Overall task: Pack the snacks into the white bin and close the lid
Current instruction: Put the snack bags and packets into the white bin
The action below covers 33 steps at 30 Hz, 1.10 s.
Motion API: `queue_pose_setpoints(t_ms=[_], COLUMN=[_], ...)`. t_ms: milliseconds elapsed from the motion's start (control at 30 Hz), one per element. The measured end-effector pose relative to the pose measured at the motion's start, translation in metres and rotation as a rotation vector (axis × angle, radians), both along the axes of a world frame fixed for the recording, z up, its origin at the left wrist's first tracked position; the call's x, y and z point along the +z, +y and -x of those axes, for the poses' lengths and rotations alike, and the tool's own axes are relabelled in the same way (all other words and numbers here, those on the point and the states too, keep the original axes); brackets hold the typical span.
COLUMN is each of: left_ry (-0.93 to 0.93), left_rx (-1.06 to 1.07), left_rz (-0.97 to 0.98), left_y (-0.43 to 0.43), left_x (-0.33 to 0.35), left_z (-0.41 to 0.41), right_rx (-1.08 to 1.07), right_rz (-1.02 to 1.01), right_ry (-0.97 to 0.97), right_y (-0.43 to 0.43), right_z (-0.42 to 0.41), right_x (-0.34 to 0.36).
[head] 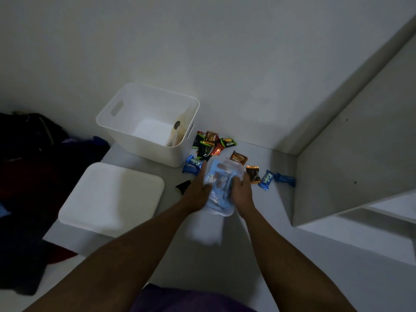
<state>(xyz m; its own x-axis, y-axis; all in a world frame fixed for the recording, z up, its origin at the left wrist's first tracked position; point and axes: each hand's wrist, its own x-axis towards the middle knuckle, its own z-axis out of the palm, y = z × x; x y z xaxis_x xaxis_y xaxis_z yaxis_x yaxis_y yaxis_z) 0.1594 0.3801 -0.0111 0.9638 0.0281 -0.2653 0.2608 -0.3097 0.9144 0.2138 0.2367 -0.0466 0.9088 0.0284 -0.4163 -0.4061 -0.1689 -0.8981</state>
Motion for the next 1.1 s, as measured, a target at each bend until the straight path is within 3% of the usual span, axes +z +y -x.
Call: queue_pose_setpoints(t_ms=[200,367,500,633,800,1100], left_ry=[-0.267,-0.391,-0.451,-0.383,-0.260,0.076], left_rx=[-0.030,0.004,0.040,0.050,-0.001,-0.082], left_rz=[-0.152,-0.196,-0.187,-0.157,-0.199,-0.189], left_y=[0.017,0.074,0.151,0.237,0.323,0.368], left_x=[0.055,0.104,0.125,0.128,0.098,0.013], left_z=[-0.073,-0.120,-0.137,-0.145,-0.158,-0.192], right_rx=[-0.038,0.081,0.269,0.415,0.411,0.343], right_rz=[0.141,0.057,0.041,0.026,0.015,0.058], right_ry=[-0.375,-0.546,-0.574,-0.540,-0.379,0.023], right_y=[0.008,0.049,0.112,0.189,0.270,0.321], right_z=[-0.066,-0.108,-0.128,-0.139,-0.144,-0.157], right_x=[0.080,0.143,0.175,0.179,0.139,0.046])
